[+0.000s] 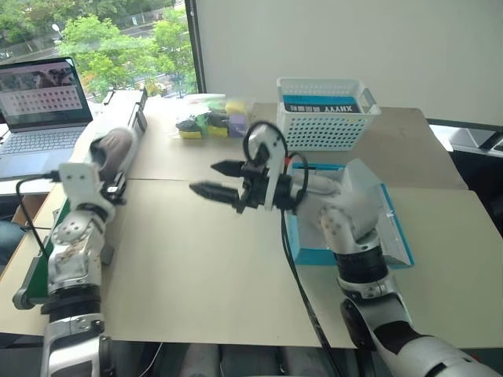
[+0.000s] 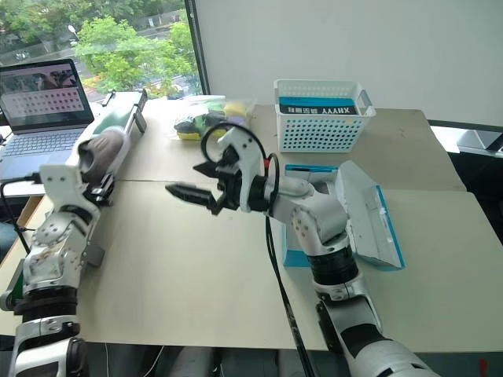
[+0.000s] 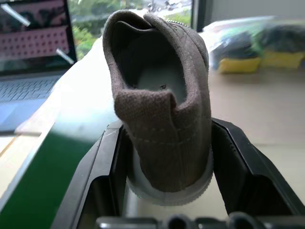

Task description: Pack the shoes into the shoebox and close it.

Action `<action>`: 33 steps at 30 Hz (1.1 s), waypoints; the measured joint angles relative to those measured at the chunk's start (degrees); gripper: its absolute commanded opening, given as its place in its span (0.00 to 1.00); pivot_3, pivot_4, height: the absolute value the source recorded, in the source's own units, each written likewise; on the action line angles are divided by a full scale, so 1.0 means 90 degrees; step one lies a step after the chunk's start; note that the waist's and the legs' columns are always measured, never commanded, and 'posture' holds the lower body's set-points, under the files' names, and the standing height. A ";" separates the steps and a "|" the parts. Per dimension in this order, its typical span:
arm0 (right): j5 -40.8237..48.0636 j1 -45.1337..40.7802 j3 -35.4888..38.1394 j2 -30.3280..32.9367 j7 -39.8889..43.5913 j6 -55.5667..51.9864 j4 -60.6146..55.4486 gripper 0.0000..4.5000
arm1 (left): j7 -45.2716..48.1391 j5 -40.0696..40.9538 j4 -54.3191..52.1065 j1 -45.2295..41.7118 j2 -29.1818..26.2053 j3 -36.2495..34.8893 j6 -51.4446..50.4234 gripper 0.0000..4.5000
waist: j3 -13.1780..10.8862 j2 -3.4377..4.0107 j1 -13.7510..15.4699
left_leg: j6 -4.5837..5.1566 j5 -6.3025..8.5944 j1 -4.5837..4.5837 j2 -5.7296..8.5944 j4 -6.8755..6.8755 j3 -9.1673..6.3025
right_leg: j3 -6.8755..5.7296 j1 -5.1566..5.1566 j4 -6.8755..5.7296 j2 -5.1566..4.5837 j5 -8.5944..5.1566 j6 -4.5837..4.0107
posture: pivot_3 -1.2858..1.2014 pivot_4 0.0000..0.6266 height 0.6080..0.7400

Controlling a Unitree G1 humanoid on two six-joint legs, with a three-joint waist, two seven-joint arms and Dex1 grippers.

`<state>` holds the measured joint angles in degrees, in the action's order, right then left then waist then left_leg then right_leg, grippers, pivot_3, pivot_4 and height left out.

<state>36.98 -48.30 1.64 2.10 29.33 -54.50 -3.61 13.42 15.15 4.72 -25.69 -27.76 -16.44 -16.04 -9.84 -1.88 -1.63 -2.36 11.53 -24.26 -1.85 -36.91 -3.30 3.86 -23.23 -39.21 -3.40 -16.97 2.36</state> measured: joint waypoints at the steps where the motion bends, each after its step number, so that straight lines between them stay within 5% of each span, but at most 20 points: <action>1: 0.0280 -0.0217 0.0564 -0.0162 -0.0483 -0.0212 0.0275 1.00 | -0.0035 -0.0003 -0.0486 -0.0130 0.0149 0.0226 -0.0153 0.48 | 0.0000 0.0000 -0.0001 | 0.0000 0.0000 0.0002 0.0000 0.0002 0.0001 | 0.0001 0.0001 0.0001 0.0000 0.0000 0.0000 | 0.52 0.24 1.00; 4: 0.0706 -0.0483 0.1532 -0.0417 -0.1390 -0.0434 0.0755 1.00 | -0.0090 0.0026 -0.1171 -0.0325 0.0523 0.0695 -0.0501 0.48 | 0.0000 0.0000 -0.0021 | 0.0000 0.0000 0.0002 -0.0001 0.0007 0.0004 | 0.0002 -0.0001 0.0002 0.0002 0.0000 0.0000 | 0.52 0.24 1.00; 10: 0.0815 -0.0578 0.2239 -0.0444 -0.2359 -0.0450 0.1058 1.00 | -0.0382 0.0072 -0.1578 -0.0675 0.1044 0.1063 -0.1268 0.48 | -0.0001 0.0001 -0.0149 | 0.0002 0.0000 0.0000 -0.0002 0.0009 0.0011 | 0.0008 -0.0005 0.0002 0.0005 0.0000 0.0000 | 0.52 0.24 1.00; 16: 0.0437 -0.0777 0.2153 -0.0384 -0.2694 0.0298 0.1329 1.00 | -0.0859 0.0314 -0.2019 -0.1285 0.1908 0.1303 -0.2142 0.48 | -0.0001 0.0001 -0.0107 | 0.0002 0.0000 -0.0004 0.0001 0.0006 0.0013 | 0.0009 -0.0003 0.0017 0.0003 0.0000 0.0001 | 0.52 0.24 1.00; 33: 0.0177 -0.1537 0.2241 -0.0142 -0.2707 0.1818 0.2549 1.00 | -0.0917 0.0669 -0.2911 -0.1158 0.2548 0.1766 -0.3376 0.48 | -0.0006 0.0009 -0.0103 | 0.0001 -0.0001 -0.0002 -0.0001 0.0008 0.0019 | 0.0013 -0.0001 0.0025 0.0005 0.0000 0.0001 | 0.52 0.24 1.00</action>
<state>38.57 -62.13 21.81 0.82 4.97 -38.14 19.33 5.17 21.17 -21.47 -36.12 -4.83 -0.55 -46.43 -9.89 -1.79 -2.56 -2.35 11.52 -24.28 -1.86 -36.84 -3.13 3.97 -23.25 -38.98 -3.35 -16.98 2.36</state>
